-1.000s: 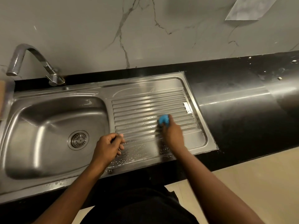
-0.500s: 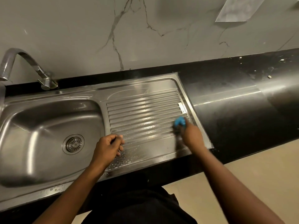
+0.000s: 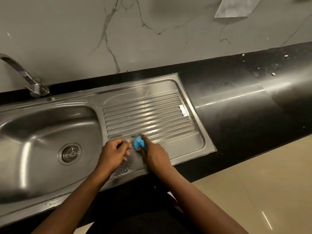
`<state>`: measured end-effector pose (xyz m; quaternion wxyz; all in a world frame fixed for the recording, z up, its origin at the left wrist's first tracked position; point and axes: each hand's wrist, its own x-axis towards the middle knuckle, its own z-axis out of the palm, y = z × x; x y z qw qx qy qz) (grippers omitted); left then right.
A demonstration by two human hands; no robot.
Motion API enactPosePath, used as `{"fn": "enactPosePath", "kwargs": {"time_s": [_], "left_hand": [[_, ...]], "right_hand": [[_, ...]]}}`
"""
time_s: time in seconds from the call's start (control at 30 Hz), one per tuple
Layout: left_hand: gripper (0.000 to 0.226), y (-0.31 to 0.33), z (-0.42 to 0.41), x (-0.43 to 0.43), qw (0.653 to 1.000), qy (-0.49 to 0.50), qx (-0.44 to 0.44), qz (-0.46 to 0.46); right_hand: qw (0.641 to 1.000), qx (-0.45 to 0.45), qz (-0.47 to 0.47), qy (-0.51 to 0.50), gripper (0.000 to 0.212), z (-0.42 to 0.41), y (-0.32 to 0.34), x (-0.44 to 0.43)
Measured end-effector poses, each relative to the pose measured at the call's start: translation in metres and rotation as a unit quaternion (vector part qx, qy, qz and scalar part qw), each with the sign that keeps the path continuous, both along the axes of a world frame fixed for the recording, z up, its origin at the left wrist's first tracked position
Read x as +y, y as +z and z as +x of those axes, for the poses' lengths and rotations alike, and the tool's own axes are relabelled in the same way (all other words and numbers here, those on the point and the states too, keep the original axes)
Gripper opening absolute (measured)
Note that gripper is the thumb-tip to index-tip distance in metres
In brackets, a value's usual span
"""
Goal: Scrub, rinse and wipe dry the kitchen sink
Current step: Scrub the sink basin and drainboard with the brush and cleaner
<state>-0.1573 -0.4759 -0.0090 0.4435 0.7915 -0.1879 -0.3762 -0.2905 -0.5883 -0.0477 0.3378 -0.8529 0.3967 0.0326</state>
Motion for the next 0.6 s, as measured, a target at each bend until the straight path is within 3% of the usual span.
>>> {"fn": "enactPosePath", "kwargs": {"time_s": [0.27, 0.6], "left_hand": [[0.034, -0.003, -0.01, -0.007, 1.0, 0.02, 0.003, -0.003], [0.034, -0.009, -0.033, -0.021, 0.997, 0.077, -0.002, 0.017]], "right_hand": [[0.983, 0.011, -0.024, -0.18, 0.058, -0.103, 0.006, -0.14], [0.985, -0.043, -0.039, -0.16, 0.053, -0.057, 0.001, -0.198]]}}
